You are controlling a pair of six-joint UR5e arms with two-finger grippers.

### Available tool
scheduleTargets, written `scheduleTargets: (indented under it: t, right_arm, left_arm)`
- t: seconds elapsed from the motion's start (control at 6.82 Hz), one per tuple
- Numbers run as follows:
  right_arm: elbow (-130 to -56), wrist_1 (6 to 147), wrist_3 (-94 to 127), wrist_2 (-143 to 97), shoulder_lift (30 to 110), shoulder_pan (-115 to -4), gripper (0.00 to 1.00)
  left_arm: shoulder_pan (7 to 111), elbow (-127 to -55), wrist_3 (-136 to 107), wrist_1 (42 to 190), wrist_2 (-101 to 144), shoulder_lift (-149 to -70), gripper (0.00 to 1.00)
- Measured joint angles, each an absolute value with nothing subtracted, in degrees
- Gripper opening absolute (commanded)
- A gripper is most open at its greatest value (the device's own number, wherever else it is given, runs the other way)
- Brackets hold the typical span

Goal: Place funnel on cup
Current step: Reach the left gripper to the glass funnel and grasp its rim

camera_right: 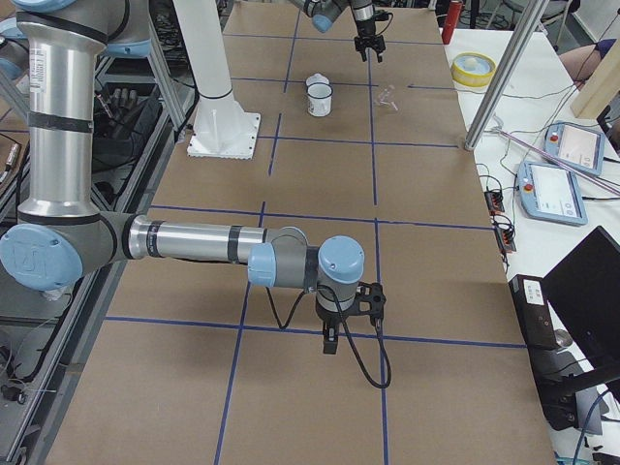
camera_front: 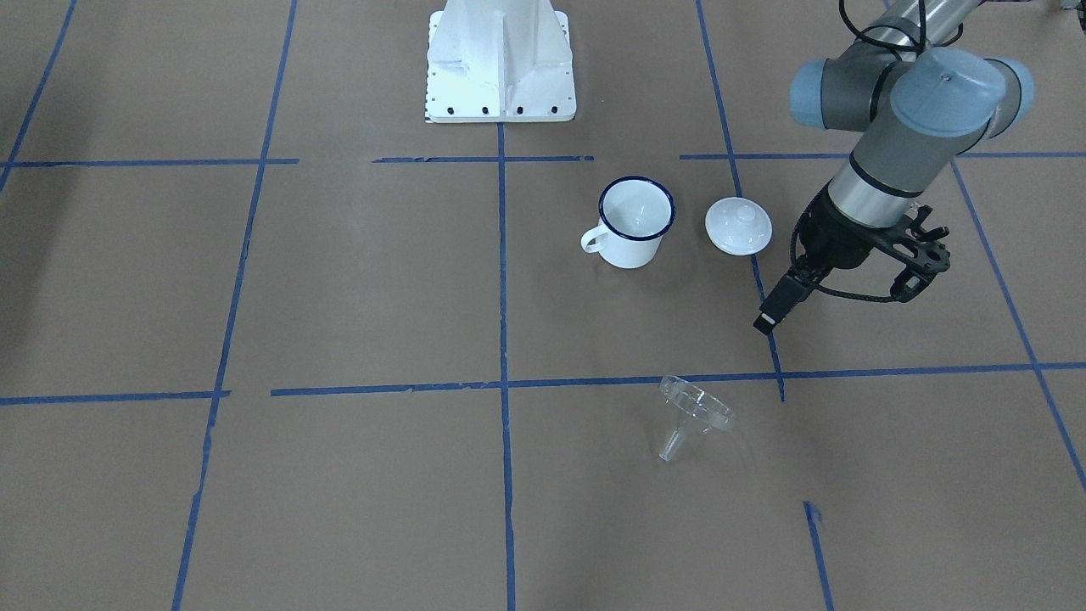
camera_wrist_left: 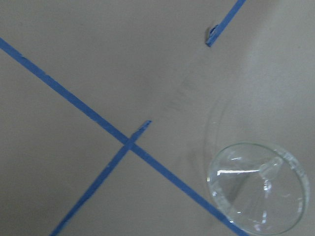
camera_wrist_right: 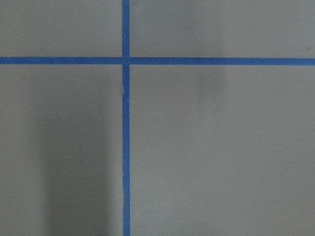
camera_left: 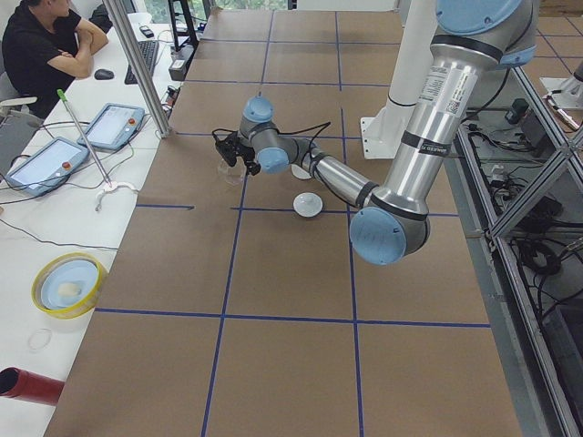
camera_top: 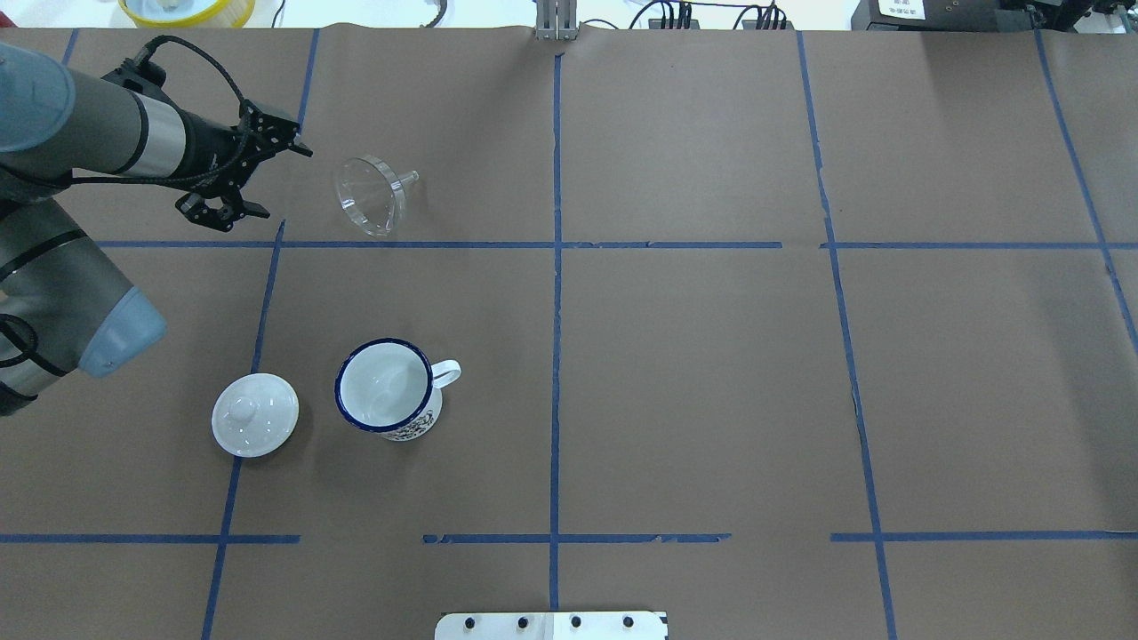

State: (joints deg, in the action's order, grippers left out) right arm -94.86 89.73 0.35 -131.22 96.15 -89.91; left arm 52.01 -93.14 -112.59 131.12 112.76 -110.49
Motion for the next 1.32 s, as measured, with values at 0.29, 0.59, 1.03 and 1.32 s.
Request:
scheduleTargets:
  t: [0.29, 0.59, 1.03, 1.32]
  right_arm:
    - [-94.9, 89.7, 0.4, -131.2, 96.2, -89.9, 1.0]
    - [-94.9, 89.7, 0.4, -131.2, 96.2, -89.9, 1.0]
    - [-94.9, 89.7, 0.4, -131.2, 96.2, -89.9, 1.0]
    - [-94.9, 89.7, 0.4, -131.2, 96.2, -89.9, 1.0]
  left_arm:
    - [51.9, -88.4, -121.9, 143.7, 107.2, -111.1, 1.0]
    - [50.7, -84.6, -127.4, 150.0, 102.1, -112.4, 1.0]
    - [47.4, -80.1, -129.5, 151.7, 98.4, -115.1, 1.0]
    - [46.3, -77.8, -129.9, 151.7, 98.0, -116.7, 0.95]
